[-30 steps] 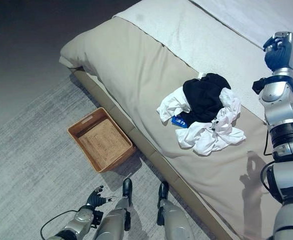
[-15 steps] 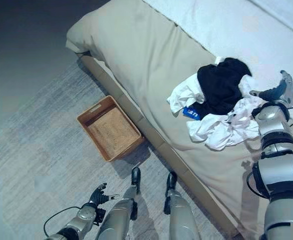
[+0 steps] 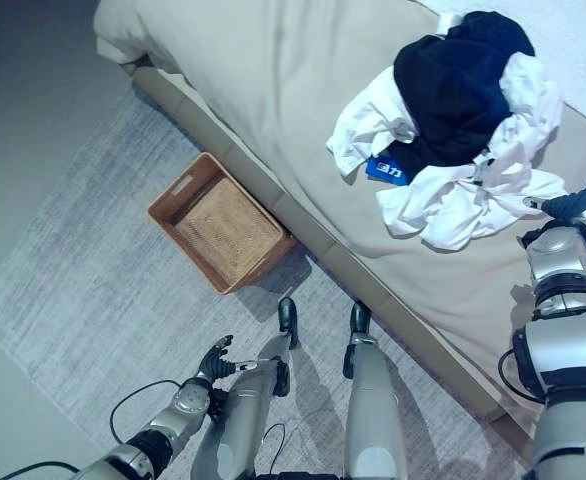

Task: Pick up clothes into the bucket

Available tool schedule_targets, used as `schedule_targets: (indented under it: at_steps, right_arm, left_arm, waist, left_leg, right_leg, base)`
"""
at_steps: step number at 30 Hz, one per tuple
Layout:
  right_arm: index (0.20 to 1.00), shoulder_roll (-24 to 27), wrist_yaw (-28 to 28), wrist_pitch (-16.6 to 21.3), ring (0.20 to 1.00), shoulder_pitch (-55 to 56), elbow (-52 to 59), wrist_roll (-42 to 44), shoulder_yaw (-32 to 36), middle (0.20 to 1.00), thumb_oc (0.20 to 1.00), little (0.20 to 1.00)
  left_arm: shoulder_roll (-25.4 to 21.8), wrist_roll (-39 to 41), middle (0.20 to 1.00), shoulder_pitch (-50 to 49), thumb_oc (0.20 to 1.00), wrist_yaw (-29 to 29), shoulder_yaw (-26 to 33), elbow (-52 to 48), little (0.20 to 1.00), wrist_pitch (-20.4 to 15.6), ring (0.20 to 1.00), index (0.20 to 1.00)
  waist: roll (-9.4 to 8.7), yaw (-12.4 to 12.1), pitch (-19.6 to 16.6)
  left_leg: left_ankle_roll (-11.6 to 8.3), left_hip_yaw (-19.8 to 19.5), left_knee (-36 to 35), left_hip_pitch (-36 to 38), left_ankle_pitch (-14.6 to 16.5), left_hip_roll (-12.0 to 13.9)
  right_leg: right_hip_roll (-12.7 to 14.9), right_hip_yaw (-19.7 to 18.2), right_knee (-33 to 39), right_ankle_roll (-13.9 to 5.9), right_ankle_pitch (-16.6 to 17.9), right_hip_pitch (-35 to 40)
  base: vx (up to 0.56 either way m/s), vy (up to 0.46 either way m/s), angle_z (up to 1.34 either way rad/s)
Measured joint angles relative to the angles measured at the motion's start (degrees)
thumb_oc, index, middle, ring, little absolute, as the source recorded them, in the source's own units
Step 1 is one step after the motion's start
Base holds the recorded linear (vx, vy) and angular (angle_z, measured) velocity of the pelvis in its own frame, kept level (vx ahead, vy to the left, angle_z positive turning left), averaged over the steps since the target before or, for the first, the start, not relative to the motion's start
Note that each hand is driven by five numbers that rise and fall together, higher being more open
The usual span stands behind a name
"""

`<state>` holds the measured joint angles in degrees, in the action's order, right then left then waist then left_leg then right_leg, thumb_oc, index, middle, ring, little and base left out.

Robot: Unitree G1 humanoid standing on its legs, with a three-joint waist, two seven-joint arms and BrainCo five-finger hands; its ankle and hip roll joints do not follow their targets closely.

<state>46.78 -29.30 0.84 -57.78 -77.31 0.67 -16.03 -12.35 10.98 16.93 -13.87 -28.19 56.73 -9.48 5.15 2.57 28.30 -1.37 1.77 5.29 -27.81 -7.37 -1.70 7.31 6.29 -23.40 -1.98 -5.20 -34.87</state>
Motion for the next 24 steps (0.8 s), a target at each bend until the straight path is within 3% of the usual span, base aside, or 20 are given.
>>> schedule_targets:
  at_steps: [7,14,24]
  right_arm:
    - [1.0,-3.46,-0.08,-0.01,1.0,-1.63,0.56,-0.04,-3.03,1.0,1.0,1.0]
    - [1.0,-3.71,-0.28,-0.11,1.0,-6.02,0.51,-0.65,-5.96,1.0,1.0,1.0]
    - [1.0,-3.64,-1.2,-0.2,1.0,-10.91,-0.32,-1.19,-9.68,1.0,1.0,1.0]
  left_arm:
    - [-0.04,1.98,1.0,1.94,1.0,-1.29,-0.38,-4.55,1.0,-1.18,1.0,1.0]
    - [-0.12,2.38,1.0,2.03,1.0,-2.1,-0.31,-3.09,1.0,-1.11,1.0,1.0]
    - [-0.05,5.18,1.0,2.1,1.0,-3.37,-0.38,-4.43,1.0,-1.58,1.0,1.0]
  waist:
    - [0.63,-0.38,1.05]
    - [1.44,-2.08,1.52]
    - [1.46,-2.02,1.51]
  left_leg:
    - [0.19,0.07,0.82,-3.83,-0.19,-0.33]
    - [0.24,-0.16,2.53,-8.07,-0.23,-1.16]
    - [0.64,-0.79,4.27,-12.61,-0.56,-2.08]
  right_leg:
    - [0.25,-0.28,-1.06,0.34,0.84,-3.73]
    - [1.33,-0.34,-3.51,0.52,0.69,-8.16]
    - [2.59,0.02,-6.95,0.6,0.09,-12.97]
  base:
    - [0.0,0.0,0.0]
    - [0.0,-0.003,0.04]
    - [0.0,-0.035,0.07]
